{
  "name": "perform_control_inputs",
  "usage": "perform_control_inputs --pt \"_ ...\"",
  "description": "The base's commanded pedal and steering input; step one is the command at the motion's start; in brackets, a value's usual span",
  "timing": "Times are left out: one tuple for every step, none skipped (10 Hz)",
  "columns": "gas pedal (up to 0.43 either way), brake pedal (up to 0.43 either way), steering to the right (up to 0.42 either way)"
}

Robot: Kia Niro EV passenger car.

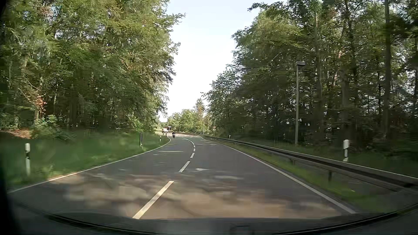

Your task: Follow the waypoints while adhering to traffic rules and regulations

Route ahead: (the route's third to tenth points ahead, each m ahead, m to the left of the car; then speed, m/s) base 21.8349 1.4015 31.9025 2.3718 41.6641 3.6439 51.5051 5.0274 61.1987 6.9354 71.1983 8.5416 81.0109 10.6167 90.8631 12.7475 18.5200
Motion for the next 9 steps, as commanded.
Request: perform_control_inputs --pt "0.177 0.03 -0.015" --pt "0.177 0.03 -0.015" --pt "0.177 0.03 -0.015" --pt "0.177 0.03 -0.015" --pt "0.177 0.024 -0.015" --pt "0.177 0.03 -0.016" --pt "0.177 0.03 -0.016" --pt "0.177 0.03 -0.016" --pt "0.177 0.03 -0.016"
